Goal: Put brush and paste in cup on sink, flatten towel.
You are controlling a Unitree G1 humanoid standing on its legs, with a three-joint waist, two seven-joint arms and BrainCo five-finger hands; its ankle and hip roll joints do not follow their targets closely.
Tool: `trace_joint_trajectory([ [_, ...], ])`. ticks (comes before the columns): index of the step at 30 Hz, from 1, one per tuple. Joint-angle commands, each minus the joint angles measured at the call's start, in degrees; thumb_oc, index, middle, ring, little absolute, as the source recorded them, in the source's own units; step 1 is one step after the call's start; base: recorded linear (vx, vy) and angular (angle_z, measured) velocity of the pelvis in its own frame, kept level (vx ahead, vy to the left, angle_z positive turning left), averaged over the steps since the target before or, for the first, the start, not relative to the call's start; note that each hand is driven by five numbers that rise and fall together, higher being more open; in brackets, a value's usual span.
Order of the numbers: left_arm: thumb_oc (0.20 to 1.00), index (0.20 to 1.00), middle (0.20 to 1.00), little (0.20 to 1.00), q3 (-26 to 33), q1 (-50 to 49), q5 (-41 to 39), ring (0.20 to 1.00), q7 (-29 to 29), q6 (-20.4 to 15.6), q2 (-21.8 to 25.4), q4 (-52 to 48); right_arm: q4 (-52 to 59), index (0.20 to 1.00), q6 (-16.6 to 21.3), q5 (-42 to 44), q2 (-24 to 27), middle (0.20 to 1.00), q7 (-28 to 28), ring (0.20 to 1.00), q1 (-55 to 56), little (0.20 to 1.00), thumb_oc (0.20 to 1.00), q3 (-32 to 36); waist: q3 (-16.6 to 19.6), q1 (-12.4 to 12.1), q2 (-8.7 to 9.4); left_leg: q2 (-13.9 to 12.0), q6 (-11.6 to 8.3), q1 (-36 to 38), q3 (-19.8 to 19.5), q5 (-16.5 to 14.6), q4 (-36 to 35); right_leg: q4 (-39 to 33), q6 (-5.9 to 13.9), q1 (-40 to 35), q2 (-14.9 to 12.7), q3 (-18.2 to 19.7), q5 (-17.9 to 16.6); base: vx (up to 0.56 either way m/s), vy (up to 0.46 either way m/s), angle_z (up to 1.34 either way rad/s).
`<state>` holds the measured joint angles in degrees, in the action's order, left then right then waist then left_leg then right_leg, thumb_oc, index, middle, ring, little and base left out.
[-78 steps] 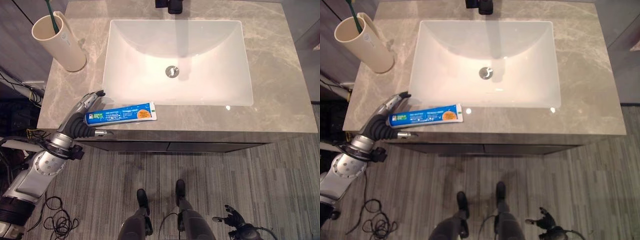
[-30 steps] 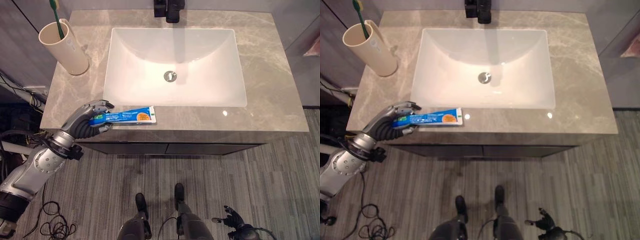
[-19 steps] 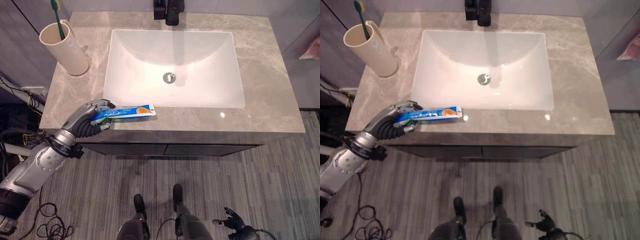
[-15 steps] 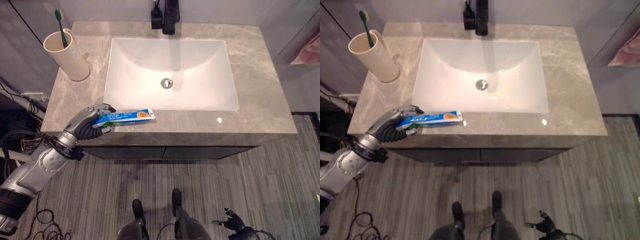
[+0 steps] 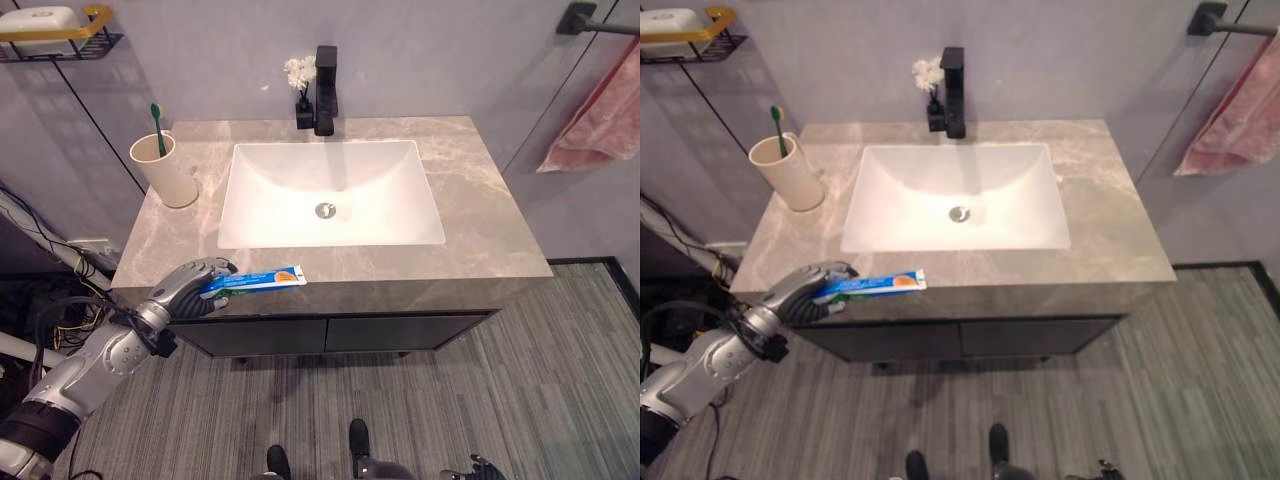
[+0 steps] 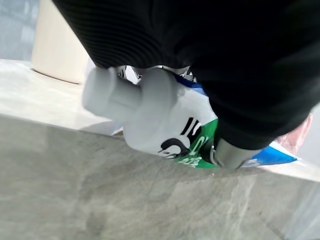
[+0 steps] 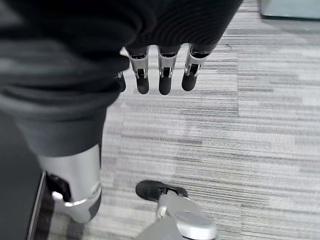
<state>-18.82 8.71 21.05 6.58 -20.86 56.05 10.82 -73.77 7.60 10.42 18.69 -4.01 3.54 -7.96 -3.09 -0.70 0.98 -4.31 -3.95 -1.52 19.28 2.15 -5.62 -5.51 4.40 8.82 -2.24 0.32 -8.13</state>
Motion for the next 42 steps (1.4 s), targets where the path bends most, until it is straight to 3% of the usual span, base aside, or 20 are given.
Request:
trace_joint_trajectory([
  [1,0.2,0.2,0.2,0.2,3.8,2.5,2.5,0.2,6.1,0.7,0.3,0.2,-1.7,1.0,0.1,3.6,-0.6,1.0,-1.3,1.0,0.3,1.0,1.0,1.2,0.7,0.5,1.53,-2.2,-2.69,0.0,-5.4,-0.3,0.6,0.5,4.89,-2.8,-3.9,0.2,0.7,0.0,0.007,0.04],
  [10,0.2,0.2,0.2,0.2,7.2,5.9,5.9,0.2,11.7,2.2,-1.9,-1.6,-5.7,1.0,-0.9,8.7,-1.2,1.0,-0.2,1.0,2.9,1.0,1.0,5.1,2.6,1.9,3.03,-2.3,-2.7,1.8,-5.2,-1.0,0.6,0.5,5.04,-4.7,-4.0,-0.1,0.7,0.0,0.0,0.02],
  [13,0.2,0.2,0.2,0.2,9.6,8.5,6.8,0.2,13.5,2.6,-3.0,-5.3,-8.1,1.0,-1.5,15.1,-0.5,1.0,0.5,1.0,3.1,1.0,1.0,9.6,3.8,2.6,3.93,-2.4,-2.81,2.6,-4.9,-1.5,0.6,0.5,5.25,-5.3,-4.0,0.0,0.9,0.0,0.0,0.02],
  [20,0.2,0.2,0.2,0.2,12.0,14.2,8.7,0.2,17.8,3.8,-3.0,-10.1,-7.7,1.0,0.1,24.4,5.4,1.0,-2.1,1.0,1.2,1.0,1.0,17.2,5.3,3.8,4.97,-2.6,-2.84,3.8,-4.1,-2.1,0.6,0.5,5.45,-5.9,-3.7,0.6,0.7,0.0,0.001,0.0],
  [23,0.2,0.2,0.2,0.2,13.5,16.4,10.9,0.2,20.9,4.9,-2.0,-11.2,-0.1,1.0,3.1,25.3,9.5,1.0,-6.2,1.0,0.0,1.0,1.0,20.7,5.6,4.6,5.09,-2.7,-2.86,4.4,-3.6,-2.6,0.6,0.5,5.77,-6.3,-3.6,1.0,0.7,-0.01,0.006,-0.1],
  [26,0.2,0.2,0.2,0.2,17.5,17.1,15.7,0.2,25.1,6.5,-1.3,-15.2,26.3,1.0,5.8,10.3,15.4,1.0,-17.7,1.0,2.4,1.0,1.0,25.1,6.0,5.7,4.56,-2.8,-2.65,5.0,-3.0,-3.0,0.6,0.6,6.0,-6.4,-3.6,1.5,0.5,0.01,0.033,-0.11],
  [31,0.2,0.2,0.2,0.2,22.0,18.5,19.6,0.2,26.9,7.4,-2.1,-19.5,56.4,1.0,5.6,-10.0,20.7,1.0,-26.0,1.0,3.1,1.0,1.0,33.6,7.1,6.6,3.48,-2.6,-2.09,6.1,-2.5,-3.7,0.6,0.6,6.12,-6.9,-3.6,2.1,0.7,0.02,0.026,-0.1],
  [32,0.2,0.2,0.2,0.2,22.1,18.6,19.7,0.2,26.8,7.4,-2.2,-19.6,56.8,1.0,5.4,-10.3,20.6,1.0,-26.0,1.0,3.1,1.0,1.0,33.8,6.9,6.6,3.52,-2.6,-2.08,5.9,-2.5,-3.3,0.6,0.6,6.04,-6.7,-3.6,2.1,0.4,-0.02,0.007,-0.03],
  [33,0.2,0.2,0.2,0.2,21.7,20.1,20.0,0.2,27.2,7.0,-2.7,-20.9,63.6,1.0,7.9,-12.2,21.5,1.0,-26.4,1.0,0.3,1.0,1.0,33.7,7.3,6.5,3.26,-2.5,-1.91,6.2,-2.4,-3.3,0.6,0.6,6.01,-6.9,-3.6,2.2,0.4,0.0,0.0,0.0],
  [37,0.2,0.2,0.2,0.2,17.9,26.4,18.1,0.2,26.5,6.7,-2.8,-22.1,76.1,1.0,11.6,-6.9,24.6,1.0,-16.3,1.0,-8.8,1.0,1.0,24.2,7.6,5.4,3.3,-2.5,-1.83,6.7,-2.5,-3.6,0.6,0.7,5.93,-7.4,-3.5,2.2,0.9,-0.02,0.004,-0.08],
  [38,0.2,0.2,0.2,0.2,17.9,26.6,18.1,0.2,26.5,6.7,-2.6,-21.9,75.9,1.0,11.6,-6.5,24.6,1.0,-15.9,1.0,-9.3,1.0,1.0,24.1,7.4,5.5,3.42,-2.5,-1.84,6.6,-2.4,-3.2,0.6,0.6,5.84,-7.3,-3.5,2.3,0.6,-0.03,-0.005,-0.07],
  [39,0.2,0.2,0.2,0.2,15.4,28.8,16.9,0.2,26.3,6.6,-3.5,-21.6,75.2,1.0,12.0,-0.3,24.0,1.0,-13.6,1.0,-12.9,1.0,1.0,19.2,7.5,4.7,3.48,-2.4,-1.83,6.4,-2.5,-3.0,0.6,0.6,5.72,-7.3,-3.5,2.2,0.5,-0.05,-0.012,0.0],
  [40,0.2,0.2,0.2,0.2,15.2,29.3,16.8,0.2,26.4,6.6,-3.2,-21.2,74.4,1.0,12.3,0.3,24.1,1.0,-13.3,1.0,-13.7,1.0,1.0,18.8,7.3,4.9,3.61,-2.4,-1.84,6.4,-2.4,-3.0,0.6,0.6,5.71,-7.3,-3.5,2.2,0.5,-0.06,-0.011,0.03],
  [41,0.2,0.2,0.2,0.2,12.4,32.4,14.7,0.2,26.1,6.7,-4.6,-20.1,74.4,1.0,12.7,12.8,22.3,1.0,-6.6,1.0,-19.1,1.0,1.0,10.4,7.0,3.8,3.86,-2.4,-1.93,6.5,-2.5,-2.7,0.6,0.6,5.54,-7.6,-3.6,2.0,0.5,-0.03,-0.009,0.03],
  [42,0.2,0.2,0.2,0.2,12.4,32.5,14.7,0.2,26.1,6.7,-4.6,-20.1,74.3,1.0,12.7,12.9,22.3,1.0,-6.5,1.0,-19.3,1.0,1.0,10.3,7.0,3.9,3.9,-2.4,-1.93,6.5,-2.5,-2.7,0.6,0.6,5.53,-7.5,-3.6,2.0,0.5,-0.05,-0.015,0.02],
])
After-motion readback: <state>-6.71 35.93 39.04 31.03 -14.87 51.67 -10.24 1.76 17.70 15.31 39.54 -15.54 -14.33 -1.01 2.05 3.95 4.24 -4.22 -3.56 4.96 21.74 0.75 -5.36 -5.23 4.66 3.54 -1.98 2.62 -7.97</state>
